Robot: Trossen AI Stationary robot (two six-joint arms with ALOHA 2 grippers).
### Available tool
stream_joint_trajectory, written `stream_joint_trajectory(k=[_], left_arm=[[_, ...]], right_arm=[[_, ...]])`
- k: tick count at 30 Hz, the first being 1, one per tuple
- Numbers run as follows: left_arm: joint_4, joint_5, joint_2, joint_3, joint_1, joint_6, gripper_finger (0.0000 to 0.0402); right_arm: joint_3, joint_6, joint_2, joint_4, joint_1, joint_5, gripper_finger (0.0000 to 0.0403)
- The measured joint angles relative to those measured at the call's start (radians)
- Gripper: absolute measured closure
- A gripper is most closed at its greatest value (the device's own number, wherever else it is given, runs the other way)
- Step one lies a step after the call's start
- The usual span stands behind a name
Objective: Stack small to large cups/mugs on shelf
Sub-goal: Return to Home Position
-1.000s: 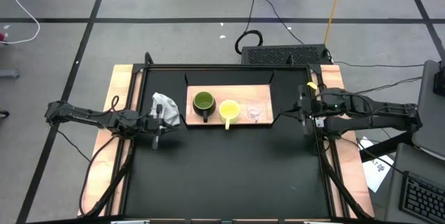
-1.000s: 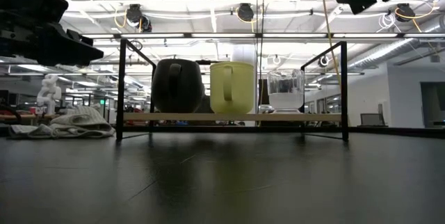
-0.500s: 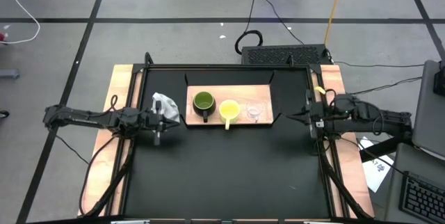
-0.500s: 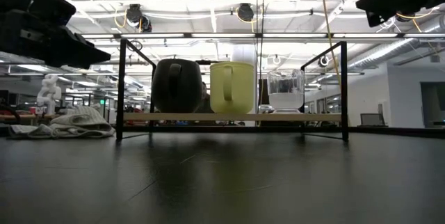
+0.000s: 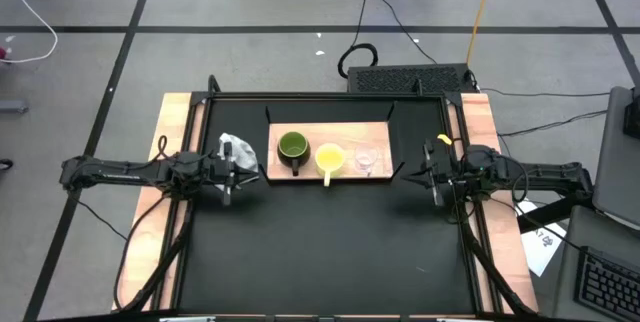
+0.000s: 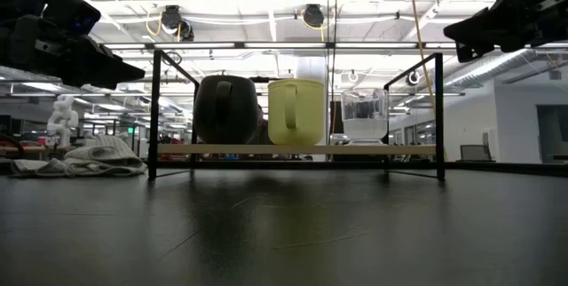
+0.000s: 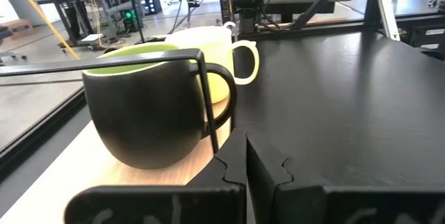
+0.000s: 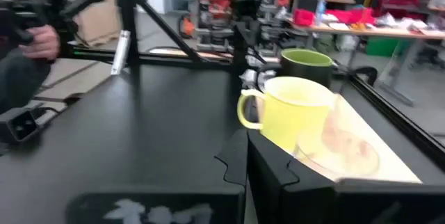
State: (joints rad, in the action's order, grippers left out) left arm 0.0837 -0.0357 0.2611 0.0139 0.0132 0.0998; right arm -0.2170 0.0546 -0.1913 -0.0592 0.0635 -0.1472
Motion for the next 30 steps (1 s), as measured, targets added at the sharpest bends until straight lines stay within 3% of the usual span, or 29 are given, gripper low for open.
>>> stream_joint_trajectory(k=[8, 21, 30], left_arm=[[0.007, 0.004, -0.003, 0.008, 0.018, 0.028, 0.0401], [0.048, 0.140, -0.098, 0.009, -0.019, 0.061, 0.0401], [-0.035, 0.072, -0.197, 0.010, -0.128, 0.082, 0.0401]], right_arm=[[0.034, -0.006, 0.003, 0.010, 0.000, -0.015, 0.0403], [0.035, -0.016, 0.004, 0.024, 0.000, -0.068, 0.0403], [0.035, -0.017, 0.004, 0.039, 0.000, -0.117, 0.0403]])
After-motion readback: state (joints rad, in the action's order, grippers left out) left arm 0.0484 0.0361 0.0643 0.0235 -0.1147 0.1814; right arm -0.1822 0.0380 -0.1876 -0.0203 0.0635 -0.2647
